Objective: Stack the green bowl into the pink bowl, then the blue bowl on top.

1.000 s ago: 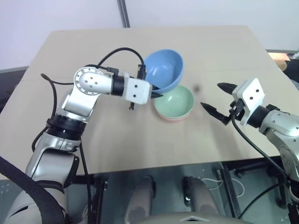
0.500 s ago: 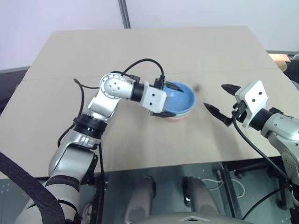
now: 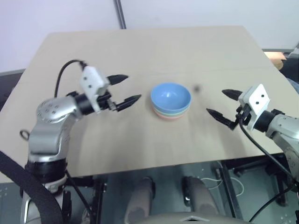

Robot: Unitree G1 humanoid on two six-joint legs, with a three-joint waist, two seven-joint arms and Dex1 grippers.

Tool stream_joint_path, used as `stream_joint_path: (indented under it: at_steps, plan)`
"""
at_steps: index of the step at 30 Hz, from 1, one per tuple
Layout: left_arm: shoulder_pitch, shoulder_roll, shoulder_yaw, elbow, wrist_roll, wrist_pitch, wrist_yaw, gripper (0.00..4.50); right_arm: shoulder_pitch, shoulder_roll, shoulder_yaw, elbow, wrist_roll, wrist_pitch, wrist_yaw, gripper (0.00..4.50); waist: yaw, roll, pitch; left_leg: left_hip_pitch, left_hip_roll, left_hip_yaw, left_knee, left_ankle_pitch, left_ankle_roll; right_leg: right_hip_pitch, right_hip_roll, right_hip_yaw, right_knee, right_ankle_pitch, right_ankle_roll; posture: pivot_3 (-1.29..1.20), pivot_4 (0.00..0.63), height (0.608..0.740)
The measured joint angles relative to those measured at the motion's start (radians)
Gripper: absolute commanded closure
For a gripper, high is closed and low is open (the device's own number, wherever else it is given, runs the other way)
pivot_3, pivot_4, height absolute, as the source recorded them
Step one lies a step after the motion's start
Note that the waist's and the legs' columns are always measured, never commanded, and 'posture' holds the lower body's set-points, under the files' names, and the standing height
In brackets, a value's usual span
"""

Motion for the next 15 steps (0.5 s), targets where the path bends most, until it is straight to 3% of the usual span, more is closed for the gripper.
stream_joint_path:
  at_steps: [5,10,15]
  plan:
    - [0.133,-0.014,0.064,-0.054,-0.004,0.007,0.108,0.22,0.01,-0.002,-0.023,0.082,0.006,-0.078,0.047,0.02,0.02,0.0,0.0,0.0,-0.001,0.0,0.001,0.0,0.0,0.001,-0.001,0.0,-0.001,-0.001,-0.002,0.0,0.15,0.74]
    - [0.32,-0.019,0.14,-0.066,-0.01,-0.001,0.124,0.22,0.138,-0.068,-0.17,0.093,0.084,-0.078,0.131,0.02,0.025,0.0,0.0,-0.001,-0.001,0.0,0.0,0.0,0.0,0.001,-0.001,0.0,-0.002,-0.001,-0.002,0.0,0.15,0.74]
    - [0.392,-0.004,0.202,-0.093,-0.045,0.0,0.113,0.22,0.235,-0.136,-0.302,0.092,0.117,-0.074,0.195,0.02,0.024,0.0,0.0,0.0,0.001,0.001,0.0,0.0,-0.001,0.001,-0.001,0.0,-0.002,-0.001,-0.002,0.0,0.15,0.74]
